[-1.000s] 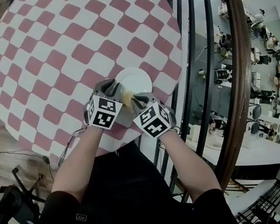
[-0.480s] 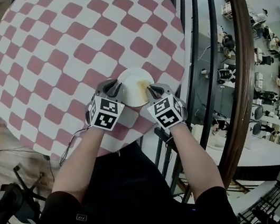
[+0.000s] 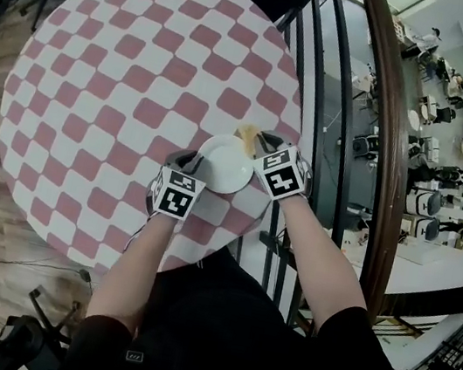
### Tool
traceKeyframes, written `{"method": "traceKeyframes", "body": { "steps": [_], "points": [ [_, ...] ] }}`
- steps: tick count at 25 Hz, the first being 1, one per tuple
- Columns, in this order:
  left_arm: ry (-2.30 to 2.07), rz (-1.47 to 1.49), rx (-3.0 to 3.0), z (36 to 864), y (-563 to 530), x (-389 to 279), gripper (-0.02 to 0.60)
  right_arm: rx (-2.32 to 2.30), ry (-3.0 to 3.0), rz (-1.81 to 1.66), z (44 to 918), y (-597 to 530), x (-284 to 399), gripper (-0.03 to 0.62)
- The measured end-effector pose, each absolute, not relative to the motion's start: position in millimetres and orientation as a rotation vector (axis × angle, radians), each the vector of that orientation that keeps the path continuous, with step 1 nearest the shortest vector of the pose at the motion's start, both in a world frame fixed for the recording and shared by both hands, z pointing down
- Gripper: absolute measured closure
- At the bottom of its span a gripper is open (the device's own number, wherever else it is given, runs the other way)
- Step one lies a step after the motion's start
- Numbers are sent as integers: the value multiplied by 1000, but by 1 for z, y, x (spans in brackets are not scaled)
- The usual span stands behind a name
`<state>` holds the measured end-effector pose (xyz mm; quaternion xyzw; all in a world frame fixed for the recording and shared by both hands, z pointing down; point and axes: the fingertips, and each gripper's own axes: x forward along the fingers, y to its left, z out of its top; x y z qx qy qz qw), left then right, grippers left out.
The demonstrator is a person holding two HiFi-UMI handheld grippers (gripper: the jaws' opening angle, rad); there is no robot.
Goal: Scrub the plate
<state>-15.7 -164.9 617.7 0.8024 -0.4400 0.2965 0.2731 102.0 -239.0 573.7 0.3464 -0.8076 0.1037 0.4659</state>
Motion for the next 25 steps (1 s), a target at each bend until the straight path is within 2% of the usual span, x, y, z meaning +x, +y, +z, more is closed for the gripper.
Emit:
{"method": "traceKeyframes", "body": {
  "steps": [6, 19, 25],
  "points": [
    [-1231, 767, 2265, 560, -176, -17, 509, 891, -2174, 302, 525, -211, 90, 563],
    [-1253, 574, 2387, 438, -132, 6, 510, 891, -2517, 637, 433, -137, 108, 563],
    [-1311, 458, 2457, 372, -115, -1, 509, 871, -2709, 615, 371, -126, 105, 565]
  ]
}}
